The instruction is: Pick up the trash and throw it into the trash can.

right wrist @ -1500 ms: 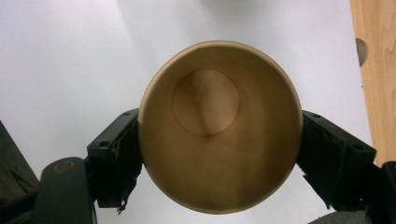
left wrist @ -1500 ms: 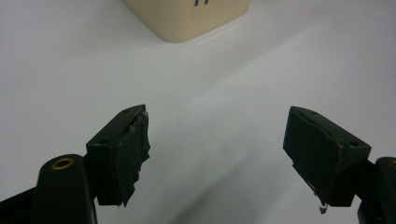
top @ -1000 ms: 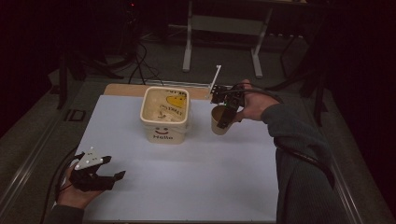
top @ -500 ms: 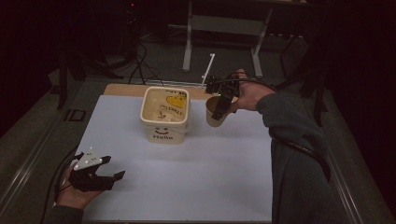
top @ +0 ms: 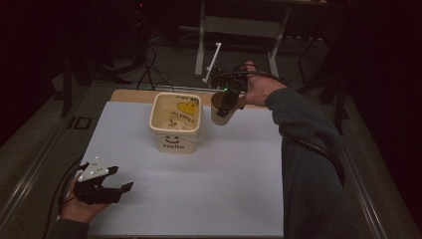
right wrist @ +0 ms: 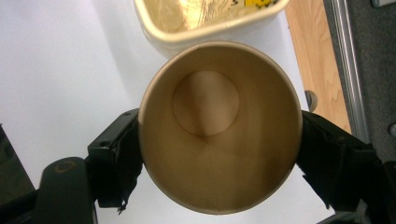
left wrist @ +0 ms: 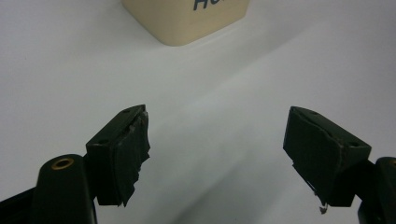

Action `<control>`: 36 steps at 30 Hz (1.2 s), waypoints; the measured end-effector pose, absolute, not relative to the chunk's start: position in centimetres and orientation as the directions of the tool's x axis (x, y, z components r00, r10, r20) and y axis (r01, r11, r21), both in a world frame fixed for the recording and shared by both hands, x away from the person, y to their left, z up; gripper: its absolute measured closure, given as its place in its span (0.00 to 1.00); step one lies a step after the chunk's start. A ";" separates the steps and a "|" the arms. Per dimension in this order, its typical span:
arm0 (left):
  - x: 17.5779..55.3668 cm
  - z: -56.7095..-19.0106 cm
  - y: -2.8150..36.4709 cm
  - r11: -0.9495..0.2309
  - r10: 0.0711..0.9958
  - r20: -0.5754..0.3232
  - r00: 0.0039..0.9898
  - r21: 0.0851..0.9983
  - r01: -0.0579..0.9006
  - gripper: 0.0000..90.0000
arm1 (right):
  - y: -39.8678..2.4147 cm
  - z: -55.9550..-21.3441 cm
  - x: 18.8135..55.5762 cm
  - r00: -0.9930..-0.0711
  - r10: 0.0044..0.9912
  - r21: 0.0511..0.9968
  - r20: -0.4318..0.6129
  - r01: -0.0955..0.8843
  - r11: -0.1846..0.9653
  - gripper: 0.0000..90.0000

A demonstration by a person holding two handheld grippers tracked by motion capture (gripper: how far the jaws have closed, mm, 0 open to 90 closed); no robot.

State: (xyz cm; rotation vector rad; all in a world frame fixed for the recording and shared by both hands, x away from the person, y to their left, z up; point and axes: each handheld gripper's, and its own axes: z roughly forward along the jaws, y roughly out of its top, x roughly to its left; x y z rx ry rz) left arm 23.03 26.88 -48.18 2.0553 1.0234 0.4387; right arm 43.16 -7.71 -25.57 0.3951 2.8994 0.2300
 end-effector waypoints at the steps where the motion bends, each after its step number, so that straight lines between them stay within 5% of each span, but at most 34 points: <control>1: 23.0 -48.2 26.9 -0.369 0.787 -0.036 0.616 0.773 0.516 0.25 | -7.3 -25.4 43.3 -0.945 0.270 0.182 -0.186 0.237 0.954 0.23; 36: 22.8 -48.1 27.1 -0.354 0.786 -0.049 0.616 0.781 0.514 0.25 | 0.0 -22.1 44.7 -0.951 0.239 0.225 -0.195 0.193 0.955 0.24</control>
